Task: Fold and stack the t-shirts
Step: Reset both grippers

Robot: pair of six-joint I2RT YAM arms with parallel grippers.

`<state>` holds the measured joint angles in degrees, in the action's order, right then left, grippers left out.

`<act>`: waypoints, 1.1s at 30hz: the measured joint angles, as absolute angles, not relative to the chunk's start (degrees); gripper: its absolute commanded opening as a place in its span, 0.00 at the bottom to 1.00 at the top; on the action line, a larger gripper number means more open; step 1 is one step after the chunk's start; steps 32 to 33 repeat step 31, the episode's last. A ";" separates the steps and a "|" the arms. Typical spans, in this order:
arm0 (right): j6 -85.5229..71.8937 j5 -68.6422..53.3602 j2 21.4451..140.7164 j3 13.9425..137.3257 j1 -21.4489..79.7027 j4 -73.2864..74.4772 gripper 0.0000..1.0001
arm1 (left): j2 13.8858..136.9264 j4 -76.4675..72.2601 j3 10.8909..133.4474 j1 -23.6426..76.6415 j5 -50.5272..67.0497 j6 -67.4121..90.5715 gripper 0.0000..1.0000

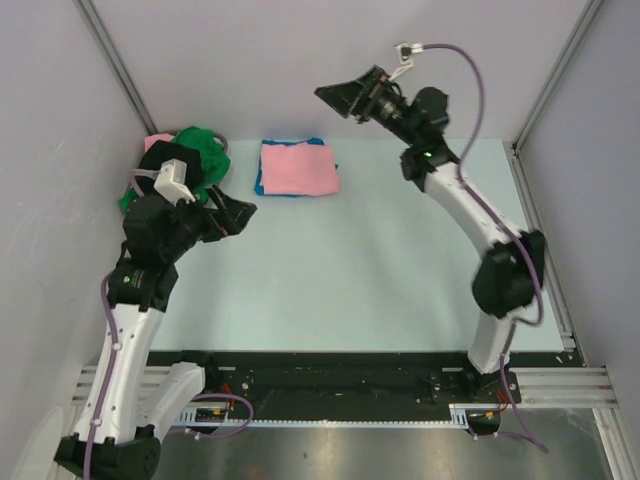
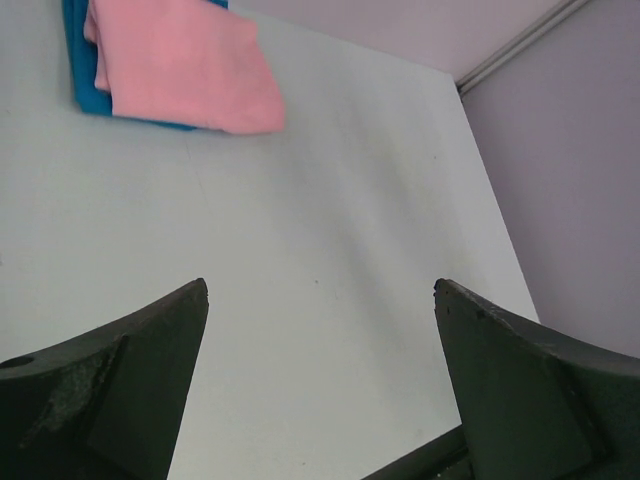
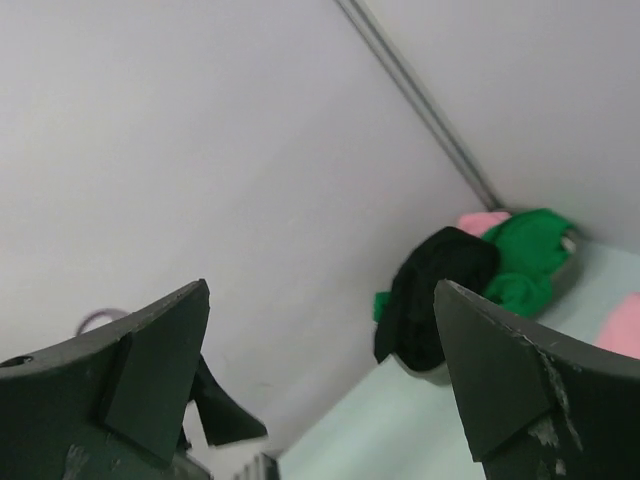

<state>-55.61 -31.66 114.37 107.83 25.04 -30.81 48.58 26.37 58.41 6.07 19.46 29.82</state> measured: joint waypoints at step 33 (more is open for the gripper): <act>-23.46 38.24 49.63 59.96 30.06 40.29 1.00 | 30.26 35.31 55.42 6.26 -3.55 18.33 1.00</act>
